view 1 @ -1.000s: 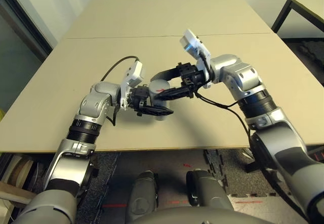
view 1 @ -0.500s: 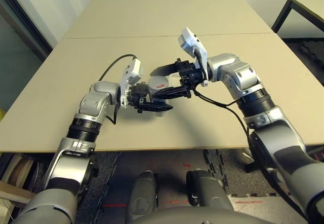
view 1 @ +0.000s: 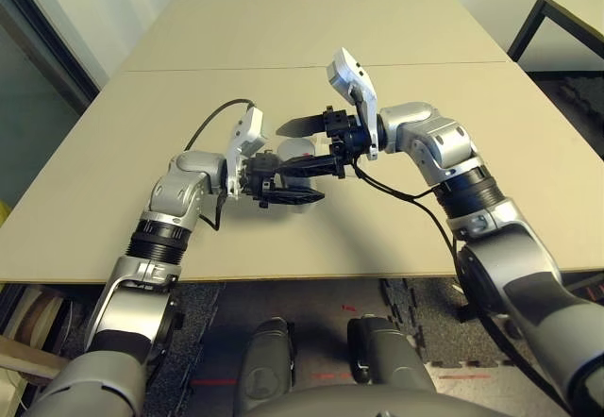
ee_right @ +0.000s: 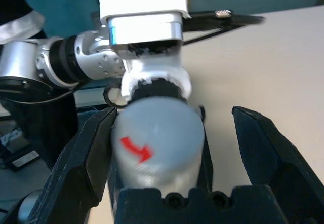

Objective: Pour the medicine from the bottle into the box.

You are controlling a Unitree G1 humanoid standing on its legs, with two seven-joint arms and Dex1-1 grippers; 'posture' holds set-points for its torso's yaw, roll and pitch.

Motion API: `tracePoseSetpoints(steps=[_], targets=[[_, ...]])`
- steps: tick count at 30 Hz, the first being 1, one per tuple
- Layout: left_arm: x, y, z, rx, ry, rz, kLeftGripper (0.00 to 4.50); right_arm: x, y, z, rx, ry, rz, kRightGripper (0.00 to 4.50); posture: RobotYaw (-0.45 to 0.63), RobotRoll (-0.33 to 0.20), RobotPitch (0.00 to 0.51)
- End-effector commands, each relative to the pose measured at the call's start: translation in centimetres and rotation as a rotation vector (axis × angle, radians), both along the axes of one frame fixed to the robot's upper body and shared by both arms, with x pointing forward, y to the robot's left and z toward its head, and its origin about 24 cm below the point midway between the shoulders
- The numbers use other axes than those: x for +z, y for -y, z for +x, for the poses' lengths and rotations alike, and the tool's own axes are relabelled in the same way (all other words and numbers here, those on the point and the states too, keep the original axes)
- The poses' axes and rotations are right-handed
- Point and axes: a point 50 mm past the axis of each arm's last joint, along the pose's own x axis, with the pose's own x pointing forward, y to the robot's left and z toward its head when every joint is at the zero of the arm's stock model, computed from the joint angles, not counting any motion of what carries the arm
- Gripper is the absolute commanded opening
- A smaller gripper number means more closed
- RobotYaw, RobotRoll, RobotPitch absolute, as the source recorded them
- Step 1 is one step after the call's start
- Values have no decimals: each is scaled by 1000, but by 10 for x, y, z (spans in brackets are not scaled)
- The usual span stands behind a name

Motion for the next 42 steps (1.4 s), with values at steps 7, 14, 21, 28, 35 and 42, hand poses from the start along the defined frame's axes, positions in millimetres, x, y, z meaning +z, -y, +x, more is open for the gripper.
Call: tracePoseSetpoints(steps=[7,14,21,28,35,42], targets=[[1,-1,1,1,7,-3,2605,-2,48,9,-174,5,7,4500,-46,0,75],[2,-5,2,14,12,-2,2605,2,84,14,-285,21,-24,4500,-51,0,78],[2,-7,5,29,15,-2,2605,20,58,0,-187,50,28,4500,-55,0,79],[3,-6,6,32,17,-5,2605,25,14,-20,-17,53,49,4500,-49,0,79],[4,-6,5,29,21,-10,2605,11,-10,-19,4,59,21,4500,-38,0,77],[5,-2,3,17,26,-17,2605,5,-21,-12,-17,63,19,4500,-35,0,78]])
